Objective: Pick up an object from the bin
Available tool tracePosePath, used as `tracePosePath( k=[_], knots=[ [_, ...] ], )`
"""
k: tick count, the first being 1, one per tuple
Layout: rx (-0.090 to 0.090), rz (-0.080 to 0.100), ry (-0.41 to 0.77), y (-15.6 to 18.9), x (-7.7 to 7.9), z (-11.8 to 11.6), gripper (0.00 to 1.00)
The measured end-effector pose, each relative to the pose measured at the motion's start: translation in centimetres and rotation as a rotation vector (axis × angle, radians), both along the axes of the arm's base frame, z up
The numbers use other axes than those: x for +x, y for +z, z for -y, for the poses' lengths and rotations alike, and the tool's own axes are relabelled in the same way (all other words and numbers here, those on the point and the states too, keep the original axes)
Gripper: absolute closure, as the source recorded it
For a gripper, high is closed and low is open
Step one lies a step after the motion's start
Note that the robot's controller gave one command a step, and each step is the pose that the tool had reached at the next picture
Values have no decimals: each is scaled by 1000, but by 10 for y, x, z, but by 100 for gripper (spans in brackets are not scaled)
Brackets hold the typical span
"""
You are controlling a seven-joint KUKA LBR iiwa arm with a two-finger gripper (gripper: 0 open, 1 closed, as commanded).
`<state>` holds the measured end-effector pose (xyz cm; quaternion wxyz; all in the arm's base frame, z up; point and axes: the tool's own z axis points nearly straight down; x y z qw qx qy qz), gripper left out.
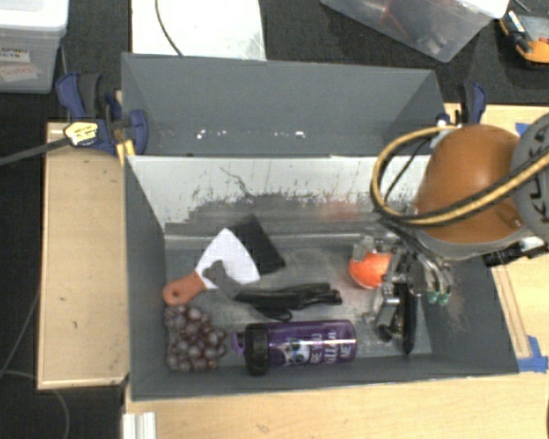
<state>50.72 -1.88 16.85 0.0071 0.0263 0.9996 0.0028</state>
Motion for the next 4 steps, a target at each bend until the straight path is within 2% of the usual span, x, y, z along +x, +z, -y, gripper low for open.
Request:
tracePosePath(
  k=[1, 2, 3, 4],
  knots=[
    [1, 9, -15, -18, -7, 21, 0],
    [2, 21, -66, -54, -1, 40, 0],
    [-5, 12, -32, -12, -8, 103, 0],
    [6, 12, -83, -68, 4, 100, 0]
  ],
)
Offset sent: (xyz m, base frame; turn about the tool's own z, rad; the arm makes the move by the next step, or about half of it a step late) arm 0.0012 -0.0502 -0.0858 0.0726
